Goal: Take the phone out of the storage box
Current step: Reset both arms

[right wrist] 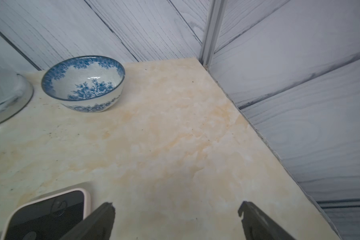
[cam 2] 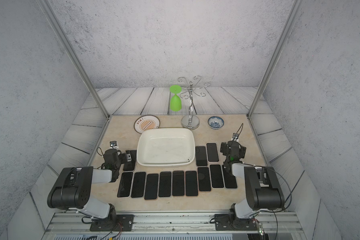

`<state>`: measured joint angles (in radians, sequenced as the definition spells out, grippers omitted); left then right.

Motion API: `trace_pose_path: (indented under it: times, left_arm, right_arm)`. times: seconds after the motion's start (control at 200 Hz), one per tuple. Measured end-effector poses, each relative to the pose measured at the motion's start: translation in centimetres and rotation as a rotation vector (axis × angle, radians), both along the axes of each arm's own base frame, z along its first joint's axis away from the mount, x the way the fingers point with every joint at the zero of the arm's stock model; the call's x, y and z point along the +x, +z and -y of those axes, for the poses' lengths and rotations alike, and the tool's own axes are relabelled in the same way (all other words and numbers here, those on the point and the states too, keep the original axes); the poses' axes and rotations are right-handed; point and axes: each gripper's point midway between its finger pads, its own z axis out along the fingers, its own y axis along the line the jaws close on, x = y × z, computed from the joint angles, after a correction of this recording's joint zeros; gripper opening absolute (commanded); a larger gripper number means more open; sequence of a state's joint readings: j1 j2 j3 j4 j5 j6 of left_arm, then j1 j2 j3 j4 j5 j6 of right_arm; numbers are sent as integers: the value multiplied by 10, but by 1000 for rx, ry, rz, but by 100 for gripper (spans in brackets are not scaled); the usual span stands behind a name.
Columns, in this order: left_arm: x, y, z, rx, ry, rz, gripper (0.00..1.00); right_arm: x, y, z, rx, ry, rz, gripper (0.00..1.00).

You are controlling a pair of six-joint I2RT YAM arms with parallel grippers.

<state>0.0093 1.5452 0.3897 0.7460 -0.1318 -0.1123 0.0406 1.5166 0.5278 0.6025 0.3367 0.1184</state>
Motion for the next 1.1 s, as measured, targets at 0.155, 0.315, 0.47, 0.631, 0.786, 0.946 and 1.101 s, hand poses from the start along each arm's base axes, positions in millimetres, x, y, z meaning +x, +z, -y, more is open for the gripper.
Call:
trace_pose_path:
  times: [0.155,0.315,0.47,0.631,0.786,0.946,1.101]
  left_arm:
    - [9,19,-4,27,17,68,98]
    - [10,22,-7,38,26,78,98]
    - [9,21,-7,40,29,73,98]
    - [13,21,19,33,-144,70,98]
    - [10,23,40,13,-288,88,98]
    - [12,25,10,35,-94,82,98]
    - [10,25,-1,51,-12,77,98]
  right_arm:
    - [0,-3,-4,11,24,-9,99]
    - [0,-3,-6,15,32,-13,99]
    - [0,-4,-7,18,38,-17,99]
    - [2,-7,-30,25,193,-19,99]
    - [-12,-18,-49,38,318,-32,99]
    - [-12,-19,-18,9,126,19,99]
    - [-13,-17,-7,3,54,27,99]
